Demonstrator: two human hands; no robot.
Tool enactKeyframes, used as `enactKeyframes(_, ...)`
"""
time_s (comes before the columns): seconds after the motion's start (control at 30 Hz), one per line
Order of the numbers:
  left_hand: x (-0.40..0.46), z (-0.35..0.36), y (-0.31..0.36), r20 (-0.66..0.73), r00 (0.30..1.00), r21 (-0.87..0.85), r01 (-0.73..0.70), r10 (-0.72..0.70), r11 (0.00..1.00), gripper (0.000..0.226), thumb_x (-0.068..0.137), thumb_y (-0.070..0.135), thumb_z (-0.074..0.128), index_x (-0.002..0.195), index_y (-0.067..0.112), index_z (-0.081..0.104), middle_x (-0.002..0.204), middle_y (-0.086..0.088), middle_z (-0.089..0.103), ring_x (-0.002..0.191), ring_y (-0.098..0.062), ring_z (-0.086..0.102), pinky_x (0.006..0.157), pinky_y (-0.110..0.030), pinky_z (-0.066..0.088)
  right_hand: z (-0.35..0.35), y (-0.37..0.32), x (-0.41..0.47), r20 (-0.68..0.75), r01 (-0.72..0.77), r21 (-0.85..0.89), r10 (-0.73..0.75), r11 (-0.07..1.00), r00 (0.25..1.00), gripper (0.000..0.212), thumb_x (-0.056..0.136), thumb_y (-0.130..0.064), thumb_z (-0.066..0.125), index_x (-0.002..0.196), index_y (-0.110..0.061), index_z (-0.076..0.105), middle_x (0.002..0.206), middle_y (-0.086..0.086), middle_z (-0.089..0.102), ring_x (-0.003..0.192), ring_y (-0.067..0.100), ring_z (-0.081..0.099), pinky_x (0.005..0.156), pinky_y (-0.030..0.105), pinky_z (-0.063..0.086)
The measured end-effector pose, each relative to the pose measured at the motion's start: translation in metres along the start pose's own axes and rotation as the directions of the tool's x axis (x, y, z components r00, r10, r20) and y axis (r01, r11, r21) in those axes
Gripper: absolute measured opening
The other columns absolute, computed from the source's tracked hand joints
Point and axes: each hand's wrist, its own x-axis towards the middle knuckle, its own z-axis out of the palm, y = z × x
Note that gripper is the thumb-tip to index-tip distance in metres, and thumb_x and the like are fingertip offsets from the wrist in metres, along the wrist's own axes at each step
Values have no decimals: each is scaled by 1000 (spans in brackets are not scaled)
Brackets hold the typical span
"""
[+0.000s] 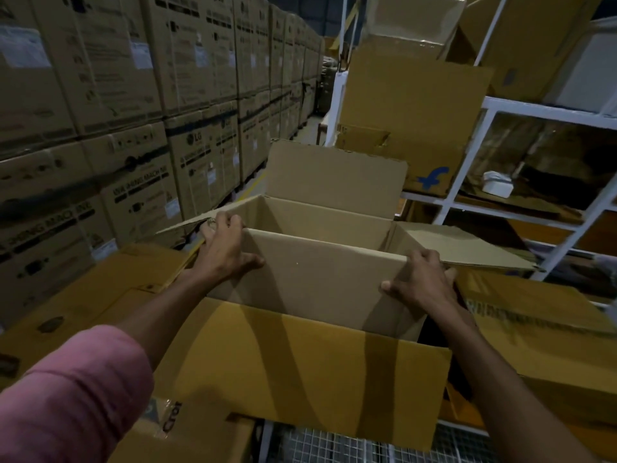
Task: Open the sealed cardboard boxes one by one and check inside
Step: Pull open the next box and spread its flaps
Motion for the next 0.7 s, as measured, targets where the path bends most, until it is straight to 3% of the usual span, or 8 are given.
enactKeyframes(0.17,21,-13,5,59,998,74,6,-11,997,81,78,53,80,137,17,38,146,-7,27,137,-48,25,102,-69,42,-18,5,13,-2,92,186,-93,978,996,60,90,-45,73,142,-23,51,148,7,39,133,36,36,107,52,38)
enactKeyframes(0.33,27,-17,18,25,999,112,26,-29,993,77,89,60,65,148,22,37,158,-7,24,142,-49,17,102,-75,37,-27,19,26,-80,70,481,-36,874,996,30,90,-41,71,117,-29,67,127,-3,52,114,23,54,93,56,55)
enactKeyframes(0.43,27,-16,26,41,995,130,81,-87,988,70,95,66,50,151,25,36,168,-4,10,148,-50,8,108,-77,27,-27,15,28,-87,52,585,-2,810,996,12,91,-36,70,102,-37,67,119,-4,58,110,22,58,91,54,56)
enactKeyframes(0.5,27,-17,31,73,988,142,122,-133,982,69,98,69,39,155,29,31,170,-2,3,149,-50,3,110,-75,21,-29,9,29,-67,34,648,12,761,998,11,96,-24,66,96,-35,66,111,-6,60,110,22,59,94,51,55)
enactKeyframes(0.63,17,-8,28,106,980,173,149,-169,974,73,97,73,31,157,32,26,170,-4,3,148,-52,6,111,-73,20,-22,9,31,-69,29,616,18,787,997,12,96,-17,64,95,-26,71,107,-2,65,105,21,59,88,43,52)
enactKeyframes(0.7,10,1,25,133,973,188,160,-186,969,74,96,73,32,155,28,32,168,-7,7,147,-52,9,111,-72,22,-11,15,27,-49,10,580,23,815,999,10,96,-18,63,99,-22,72,107,1,67,102,20,61,83,40,51)
